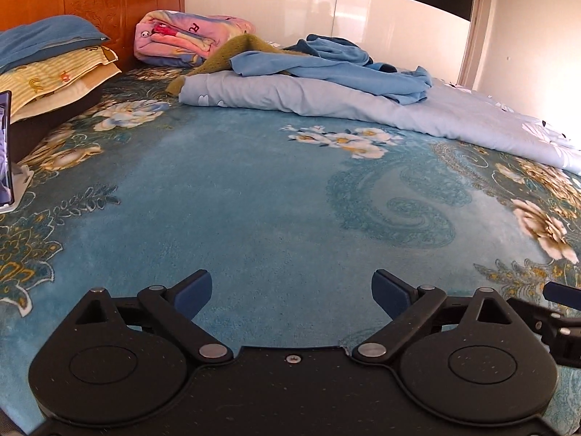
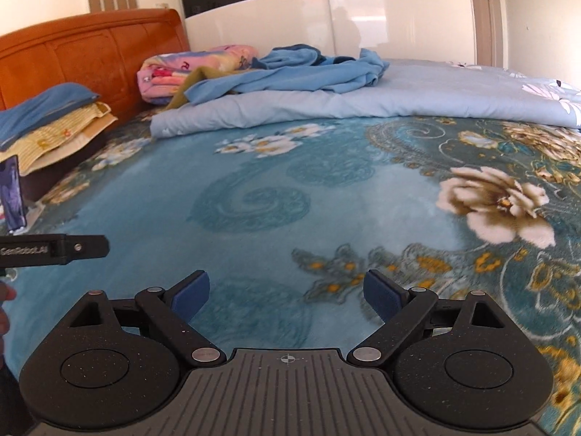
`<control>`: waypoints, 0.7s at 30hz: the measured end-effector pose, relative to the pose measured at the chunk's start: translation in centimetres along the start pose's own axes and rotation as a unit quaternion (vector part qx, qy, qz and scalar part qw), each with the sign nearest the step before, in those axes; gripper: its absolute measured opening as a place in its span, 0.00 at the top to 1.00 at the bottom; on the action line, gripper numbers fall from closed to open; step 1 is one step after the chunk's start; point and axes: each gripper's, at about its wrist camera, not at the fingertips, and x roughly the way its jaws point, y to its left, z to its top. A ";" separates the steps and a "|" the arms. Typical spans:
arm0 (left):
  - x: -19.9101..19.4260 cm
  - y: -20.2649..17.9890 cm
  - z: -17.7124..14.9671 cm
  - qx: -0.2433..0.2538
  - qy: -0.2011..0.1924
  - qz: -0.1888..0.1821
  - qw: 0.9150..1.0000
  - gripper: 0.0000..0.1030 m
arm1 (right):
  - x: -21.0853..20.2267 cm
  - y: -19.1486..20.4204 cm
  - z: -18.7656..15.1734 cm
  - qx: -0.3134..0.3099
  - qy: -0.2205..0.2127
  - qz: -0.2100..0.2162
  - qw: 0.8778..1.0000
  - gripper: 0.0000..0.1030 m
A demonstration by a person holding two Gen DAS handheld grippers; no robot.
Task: Fold clothes
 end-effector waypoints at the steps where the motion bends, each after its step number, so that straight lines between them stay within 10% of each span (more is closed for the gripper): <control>1: 0.1 -0.1 -0.1 0.003 -0.001 0.002 1.000 0.08 | -0.1 0.3 -0.2 -0.005 0.002 -0.003 1.000 0.11; 21: 0.3 -1.2 -2.1 0.032 -0.002 0.005 0.999 0.02 | -0.9 1.1 -2.1 -0.006 -0.003 -0.055 0.998 0.00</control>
